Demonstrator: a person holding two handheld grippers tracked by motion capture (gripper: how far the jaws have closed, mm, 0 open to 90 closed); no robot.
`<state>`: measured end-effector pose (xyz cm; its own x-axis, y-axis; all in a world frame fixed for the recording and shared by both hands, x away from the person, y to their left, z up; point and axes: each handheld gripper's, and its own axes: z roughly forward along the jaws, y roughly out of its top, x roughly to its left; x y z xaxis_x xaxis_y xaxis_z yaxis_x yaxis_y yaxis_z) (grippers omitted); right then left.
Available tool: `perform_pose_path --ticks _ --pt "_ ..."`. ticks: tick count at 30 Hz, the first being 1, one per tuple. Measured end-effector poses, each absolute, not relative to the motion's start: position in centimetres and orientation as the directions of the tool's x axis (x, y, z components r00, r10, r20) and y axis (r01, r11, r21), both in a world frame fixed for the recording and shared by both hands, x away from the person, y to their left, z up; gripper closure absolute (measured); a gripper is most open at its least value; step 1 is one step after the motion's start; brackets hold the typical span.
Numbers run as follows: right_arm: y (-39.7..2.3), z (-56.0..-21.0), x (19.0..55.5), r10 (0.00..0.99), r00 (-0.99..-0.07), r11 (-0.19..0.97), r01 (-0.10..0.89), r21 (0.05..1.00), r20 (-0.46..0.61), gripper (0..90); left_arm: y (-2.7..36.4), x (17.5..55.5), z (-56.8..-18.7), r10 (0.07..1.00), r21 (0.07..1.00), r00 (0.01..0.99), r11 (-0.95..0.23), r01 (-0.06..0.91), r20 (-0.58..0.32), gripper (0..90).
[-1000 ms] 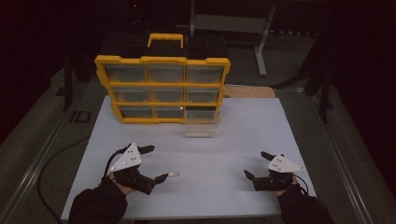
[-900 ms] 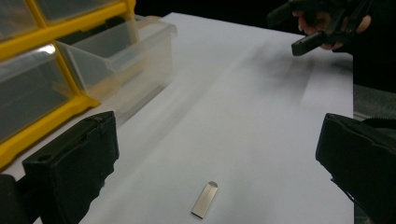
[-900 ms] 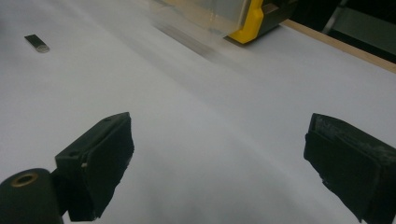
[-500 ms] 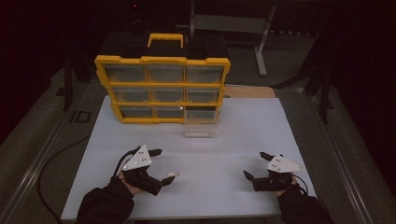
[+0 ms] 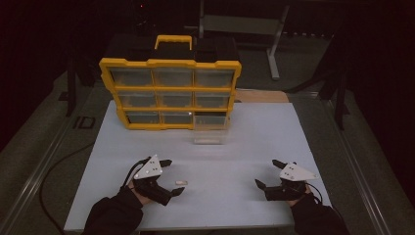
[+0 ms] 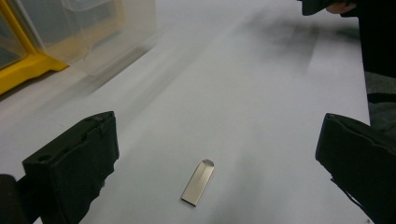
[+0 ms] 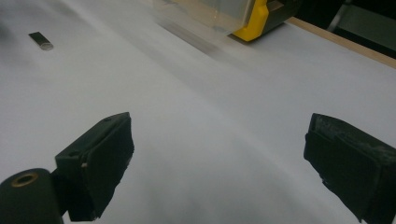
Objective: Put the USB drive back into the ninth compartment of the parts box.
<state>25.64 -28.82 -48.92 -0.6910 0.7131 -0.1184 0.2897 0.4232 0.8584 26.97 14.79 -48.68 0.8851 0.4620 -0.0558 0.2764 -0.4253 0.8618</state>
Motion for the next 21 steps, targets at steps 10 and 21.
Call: perform_pose_path --ticks 10,21 --pt "-28.8 -49.0 25.7 0.709 -0.696 0.425 0.291 0.857 -0.115 7.9 14.1 27.4 -50.2 0.445 0.829 0.893 -0.471 0.302 -0.073 0.0" --pt "-28.8 -49.0 25.7 0.708 -0.696 0.429 0.291 0.855 -0.118 7.9 13.5 28.3 -51.5 0.428 0.777 0.900 -0.538 0.327 -0.082 3.5"
